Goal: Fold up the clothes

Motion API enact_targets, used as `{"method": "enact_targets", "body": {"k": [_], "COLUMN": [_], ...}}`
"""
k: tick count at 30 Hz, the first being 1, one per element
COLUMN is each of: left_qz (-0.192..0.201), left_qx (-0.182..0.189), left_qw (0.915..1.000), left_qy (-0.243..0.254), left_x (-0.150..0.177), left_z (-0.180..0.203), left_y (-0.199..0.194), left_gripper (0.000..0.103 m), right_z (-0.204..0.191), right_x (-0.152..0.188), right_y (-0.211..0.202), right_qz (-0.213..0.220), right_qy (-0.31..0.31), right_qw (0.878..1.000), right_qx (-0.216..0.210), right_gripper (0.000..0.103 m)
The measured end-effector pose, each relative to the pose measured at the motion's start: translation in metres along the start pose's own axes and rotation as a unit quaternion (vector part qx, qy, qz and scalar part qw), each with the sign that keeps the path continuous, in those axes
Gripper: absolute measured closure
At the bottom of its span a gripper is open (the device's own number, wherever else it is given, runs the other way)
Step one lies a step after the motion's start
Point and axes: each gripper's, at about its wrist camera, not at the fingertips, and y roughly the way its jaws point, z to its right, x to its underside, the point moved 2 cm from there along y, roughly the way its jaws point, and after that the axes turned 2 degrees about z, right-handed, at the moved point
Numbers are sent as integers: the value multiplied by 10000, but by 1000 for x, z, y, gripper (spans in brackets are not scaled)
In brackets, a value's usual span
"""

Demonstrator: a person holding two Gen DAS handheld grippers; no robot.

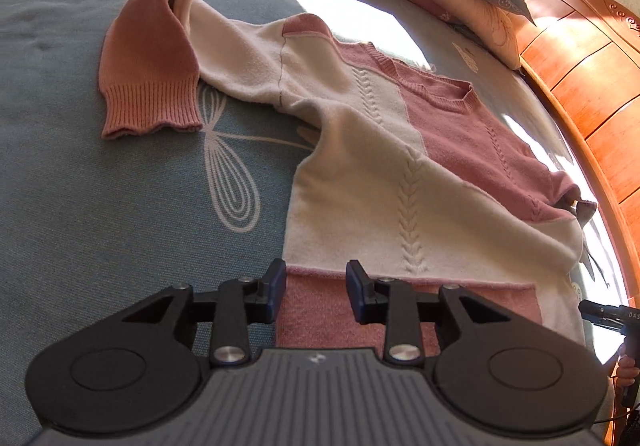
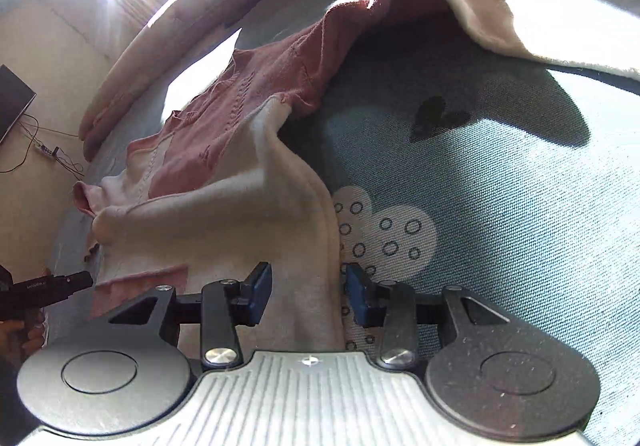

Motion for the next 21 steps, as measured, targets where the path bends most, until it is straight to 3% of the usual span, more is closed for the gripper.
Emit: {"method": "enact_targets", "body": {"k": [4,8,15,17,18,19,20,21], "left_qz": [-144,-261,-381,-351,-329,-366,-351,-337], "left_qx": [-48,120,292,245,201,128,116,104], "left_qw": [9999,9992,9983,9987,9989,9991,9992,9994], "left_qy": [9,-291,-316,-283,-274,-177,-118,-59], "left_x": [24,38,56,58,59,60,61,62], "left_z": [-1,-7,-5,-3,-2,0,2,5], "left_y": [-8,-15,-22,-23,-24,-23,-25,-28], "left_gripper": [65,61,59,65,72,96,99,99], "right_z": [1,-1,-7,-10,-11,-12,-14,-15], "right_x": [16,28,44,46,47,48,48,50], "right_y": [-11,-18,-21,-21,-21,-20,-19,-19], "right_qz": [-80,-214,-432,-438,-427,-422,-442,-454], "right_qy": [143,181,201,162,132,100,48,-37], "right_qw": [9999,9996,9985,9985,9987,9988,9989,9989], "right_qx": [-24,-34,-263,-284,-249,-211,-155,-110], "right_gripper": [57,57,56,57,59,72,90,90]}}
